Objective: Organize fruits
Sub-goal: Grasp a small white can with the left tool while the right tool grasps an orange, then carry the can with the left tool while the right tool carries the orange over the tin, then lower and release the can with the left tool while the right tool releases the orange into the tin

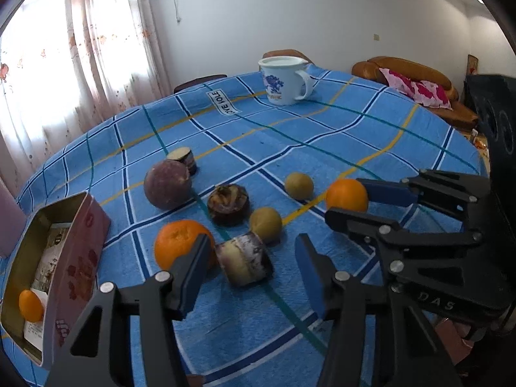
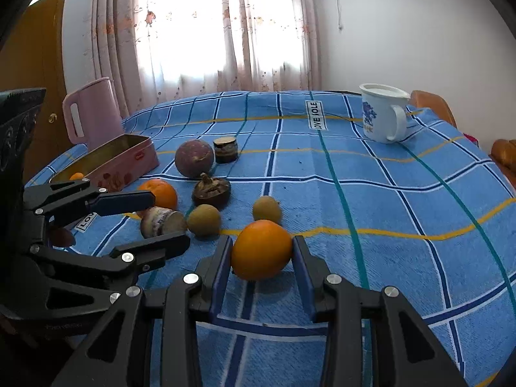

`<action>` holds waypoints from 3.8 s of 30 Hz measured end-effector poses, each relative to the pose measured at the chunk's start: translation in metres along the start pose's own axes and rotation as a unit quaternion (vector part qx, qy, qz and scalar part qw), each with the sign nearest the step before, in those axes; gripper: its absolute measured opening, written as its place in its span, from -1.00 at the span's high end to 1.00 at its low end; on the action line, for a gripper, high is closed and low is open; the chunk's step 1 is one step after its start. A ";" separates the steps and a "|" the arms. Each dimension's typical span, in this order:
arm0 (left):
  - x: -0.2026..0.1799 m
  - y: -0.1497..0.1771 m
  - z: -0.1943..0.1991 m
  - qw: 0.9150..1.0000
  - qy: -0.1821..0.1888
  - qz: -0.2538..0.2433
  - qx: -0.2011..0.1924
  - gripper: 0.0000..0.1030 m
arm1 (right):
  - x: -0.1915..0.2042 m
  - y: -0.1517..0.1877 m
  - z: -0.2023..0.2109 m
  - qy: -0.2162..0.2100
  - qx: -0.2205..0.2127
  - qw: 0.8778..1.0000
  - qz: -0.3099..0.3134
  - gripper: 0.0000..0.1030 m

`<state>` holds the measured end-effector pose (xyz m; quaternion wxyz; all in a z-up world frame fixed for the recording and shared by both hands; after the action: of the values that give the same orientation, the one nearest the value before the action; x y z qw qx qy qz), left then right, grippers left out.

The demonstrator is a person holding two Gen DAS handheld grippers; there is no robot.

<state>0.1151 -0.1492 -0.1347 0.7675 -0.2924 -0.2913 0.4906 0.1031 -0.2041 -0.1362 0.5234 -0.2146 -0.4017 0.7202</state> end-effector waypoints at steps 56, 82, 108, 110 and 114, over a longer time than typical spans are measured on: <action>0.088 0.003 0.063 0.991 -0.051 0.086 -0.088 0.32 | 0.079 -0.059 0.012 -0.059 -0.072 0.993 0.069 0.24; 0.167 0.008 0.100 0.977 -0.108 0.136 -0.123 0.32 | 0.159 -0.113 0.007 -0.101 -0.099 0.980 0.142 0.24; 0.243 0.050 0.113 0.962 -0.162 0.193 -0.110 0.32 | 0.248 -0.097 -0.043 -0.158 -0.055 0.969 0.181 0.23; 0.248 0.054 0.113 0.961 -0.164 0.197 -0.108 0.33 | 0.253 -0.093 -0.046 -0.161 -0.051 0.968 0.185 0.23; 0.257 0.061 0.112 0.958 -0.171 0.205 -0.103 0.33 | 0.264 -0.086 -0.051 -0.165 -0.042 0.967 0.192 0.23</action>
<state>0.0869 0.1281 -0.0645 0.5549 -0.3351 -0.4008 0.6475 0.0952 0.0695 -0.0680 0.2926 -0.1873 -0.4638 0.8150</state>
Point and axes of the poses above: each gripper's, at about its wrist camera, not at the fingertips, and z roughly against the way its jaws point, x to its left, y to its underside, the point moved 9 cm from there along -z, roughly the way its jaws point, and after that the axes turned 3 degrees about -z, right-handed, at the moved point
